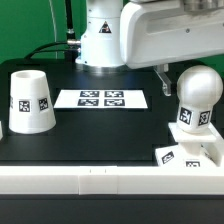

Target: Assemble lamp

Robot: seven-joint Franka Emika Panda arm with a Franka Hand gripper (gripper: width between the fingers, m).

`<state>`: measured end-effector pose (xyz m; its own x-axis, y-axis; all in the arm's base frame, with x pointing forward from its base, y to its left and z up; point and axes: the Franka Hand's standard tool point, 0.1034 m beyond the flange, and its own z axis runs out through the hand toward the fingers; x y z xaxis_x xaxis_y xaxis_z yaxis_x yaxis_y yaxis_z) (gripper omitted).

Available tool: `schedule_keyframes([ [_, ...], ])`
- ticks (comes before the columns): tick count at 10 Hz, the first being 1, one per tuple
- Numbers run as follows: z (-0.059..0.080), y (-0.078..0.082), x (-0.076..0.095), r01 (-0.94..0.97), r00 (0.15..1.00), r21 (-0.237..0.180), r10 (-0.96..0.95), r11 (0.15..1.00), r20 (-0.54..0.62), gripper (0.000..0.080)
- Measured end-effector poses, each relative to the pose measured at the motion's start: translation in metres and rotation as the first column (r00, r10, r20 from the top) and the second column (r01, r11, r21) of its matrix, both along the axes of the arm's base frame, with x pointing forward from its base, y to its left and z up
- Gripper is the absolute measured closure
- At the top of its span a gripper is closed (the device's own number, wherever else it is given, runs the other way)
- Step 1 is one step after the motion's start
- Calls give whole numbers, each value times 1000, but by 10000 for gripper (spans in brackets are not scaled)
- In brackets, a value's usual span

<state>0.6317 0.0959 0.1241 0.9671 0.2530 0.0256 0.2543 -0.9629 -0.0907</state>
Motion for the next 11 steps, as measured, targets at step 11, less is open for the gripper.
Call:
schedule_keyframes([
  [11,2,-6,7,-811,573,-114,818,573,36,101],
])
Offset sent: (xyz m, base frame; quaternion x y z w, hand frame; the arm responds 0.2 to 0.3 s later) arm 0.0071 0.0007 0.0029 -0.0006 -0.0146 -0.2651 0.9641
